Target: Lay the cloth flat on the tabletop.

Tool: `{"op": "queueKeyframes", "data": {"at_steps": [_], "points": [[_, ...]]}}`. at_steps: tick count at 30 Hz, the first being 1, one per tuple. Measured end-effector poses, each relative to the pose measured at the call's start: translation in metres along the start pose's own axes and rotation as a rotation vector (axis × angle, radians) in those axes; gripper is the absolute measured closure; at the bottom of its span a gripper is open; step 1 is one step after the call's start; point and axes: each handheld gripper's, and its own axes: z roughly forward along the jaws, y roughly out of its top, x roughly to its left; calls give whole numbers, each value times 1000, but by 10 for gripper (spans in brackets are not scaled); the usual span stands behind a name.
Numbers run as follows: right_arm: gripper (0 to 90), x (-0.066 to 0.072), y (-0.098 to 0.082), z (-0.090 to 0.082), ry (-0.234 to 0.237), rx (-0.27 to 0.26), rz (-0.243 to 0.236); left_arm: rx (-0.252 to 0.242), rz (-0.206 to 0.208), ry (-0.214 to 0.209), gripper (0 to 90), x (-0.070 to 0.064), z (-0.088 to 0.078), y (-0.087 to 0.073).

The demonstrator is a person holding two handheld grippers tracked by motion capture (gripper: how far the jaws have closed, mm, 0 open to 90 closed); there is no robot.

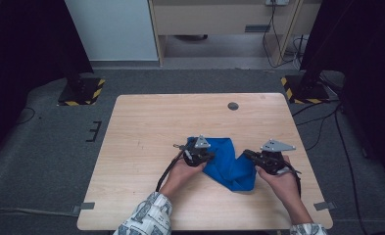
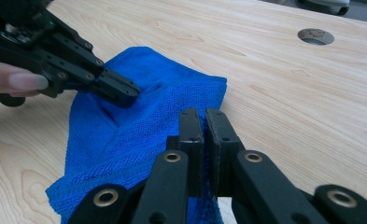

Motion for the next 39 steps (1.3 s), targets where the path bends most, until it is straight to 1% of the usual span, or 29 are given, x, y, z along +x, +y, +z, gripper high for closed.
{"op": "queueKeyframes", "data": {"at_steps": [3, 7, 9, 13, 16, 17, 19, 21, 24, 27, 29, 33, 35, 36, 37, 39], "points": [[860, -1, 0, -1, -7, -7, -5, -39, -8, 1, 872, 0, -6, 4], [862, -2, 0, -2, -14, -12, 3, -69, -17, 3, 871, 0, -15, 9], [862, -2, 1, -3, -16, -17, 3, -83, -19, -4, 867, 0, -18, 12], [863, -1, 2, -3, -15, -19, 1, -54, 20, -9, 857, -2, -17, 15], [863, -2, 2, -4, -13, -22, 0, -57, 13, -21, 855, -3, -17, 16], [863, -2, 2, -4, -13, -21, -1, -52, 16, -27, 863, -3, -16, 16], [863, -3, 2, -4, -14, -21, -2, -37, 27, -20, 880, -4, -15, 16], [863, -2, 2, -5, -15, -21, 0, -38, 16, -17, 883, -3, -15, 17], [863, -3, 3, -5, -18, -28, 1, -62, 9, -2, 886, -2, -20, 19], [864, -3, 4, -6, -18, -34, 5, -92, 0, 26, 887, 3, -29, 22], [865, -4, 6, -7, -20, -41, 3, -101, 1, 45, 888, 7, -36, 25], [868, -6, 14, -10, -19, -63, 4, -125, -10, 80, 889, 15, -50, 32], [869, -8, 18, -12, -20, -72, 5, -133, -9, 92, 888, 19, -57, 34], [869, -10, 21, -12, -21, -77, 2, -133, -9, 92, 889, 19, -57, 34], [869, -11, 24, -13, -22, -79, 1, -142, -11, 102, 888, 22, -62, 37], [869, -13, 30, -14, -24, -88, 3, -152, -18, 111, 889, 25, -67, 39]]}}
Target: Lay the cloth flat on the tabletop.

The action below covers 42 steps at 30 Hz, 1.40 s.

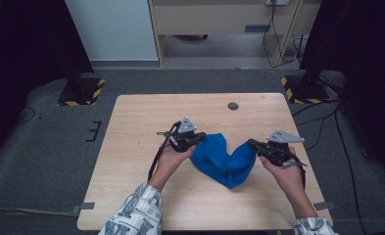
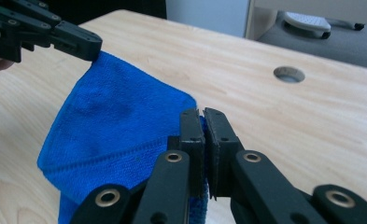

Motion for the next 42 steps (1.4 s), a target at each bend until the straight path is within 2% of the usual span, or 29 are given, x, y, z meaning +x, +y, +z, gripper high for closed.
{"op": "queueKeyframes", "data": {"at_steps": [9, 12, 19, 28, 36, 42], "points": [[870, -6, 22, 0, 4, -32, 4, -32, -7, 24, 888, 10, -13, 8], [870, -7, 26, 0, 3, -32, 3, -45, -21, 29, 888, 13, -17, 9], [871, -11, 33, -1, -1, -46, 8, -59, -23, 52, 889, 19, -27, 11], [874, -13, 48, -8, -5, -79, 4, -110, -26, 77, 889, 24, -47, 17], [875, -15, 57, -12, -10, -102, 11, -147, -1, 99, 890, 23, -63, 24], [876, -14, 62, -13, -10, -108, 4, -151, 3, 109, 890, 26, -70, 25]]}}
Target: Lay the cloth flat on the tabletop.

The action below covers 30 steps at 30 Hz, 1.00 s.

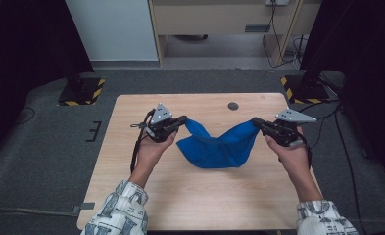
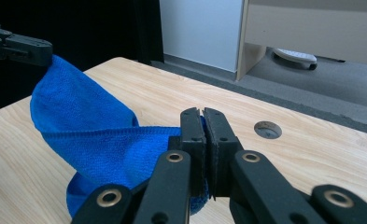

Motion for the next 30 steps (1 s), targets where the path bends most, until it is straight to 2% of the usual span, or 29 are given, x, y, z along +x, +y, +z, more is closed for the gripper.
{"op": "queueKeyframes", "data": {"at_steps": [8, 18, 30], "points": [[878, -2, 6, -2, -3, -11, 7, -17, -11, 19, 891, 8, -12, 0], [878, -3, 7, -2, -1, -17, 12, -38, -8, 25, 892, 11, -20, 4], [887, -5, 9, -5, -11, -24, 7, -61, -28, 44, 893, 19, -31, 3]]}}
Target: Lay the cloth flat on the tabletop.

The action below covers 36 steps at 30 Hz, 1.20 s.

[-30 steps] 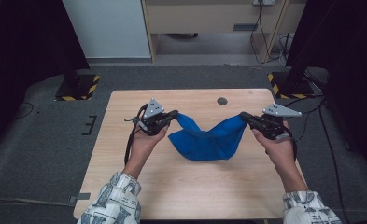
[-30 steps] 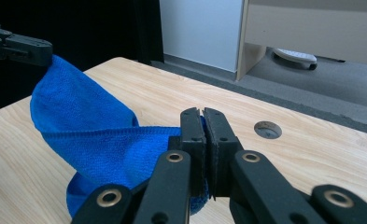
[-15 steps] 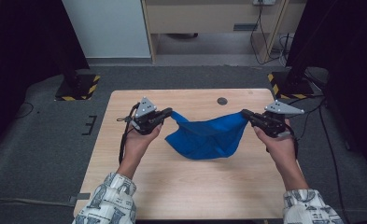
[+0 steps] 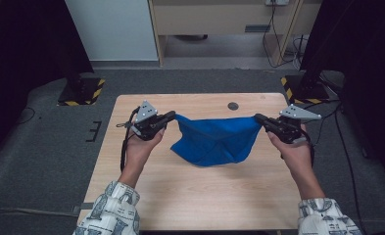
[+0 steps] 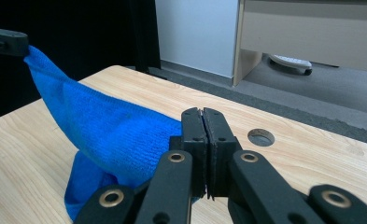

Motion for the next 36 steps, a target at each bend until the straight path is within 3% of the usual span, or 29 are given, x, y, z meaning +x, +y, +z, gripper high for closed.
{"op": "queueKeyframes", "data": {"at_steps": [7, 10, 16, 25, 36], "points": [[887, -1, 1, 1, -6, -3, -1, -15, -1, 2, 893, 2, -8, 0], [887, -1, 3, 0, -12, -6, -7, -25, 30, 5, 893, -3, -18, 4], [887, 1, 8, -1, -12, -13, -12, -39, 43, 11, 894, -5, -25, 11], [887, 12, 18, -7, 21, -32, -36, -76, 52, 30, 894, -2, -43, 25], [885, 20, 25, -8, 37, -52, -55, -62, 55, 39, 893, 1, -48, 27]]}}
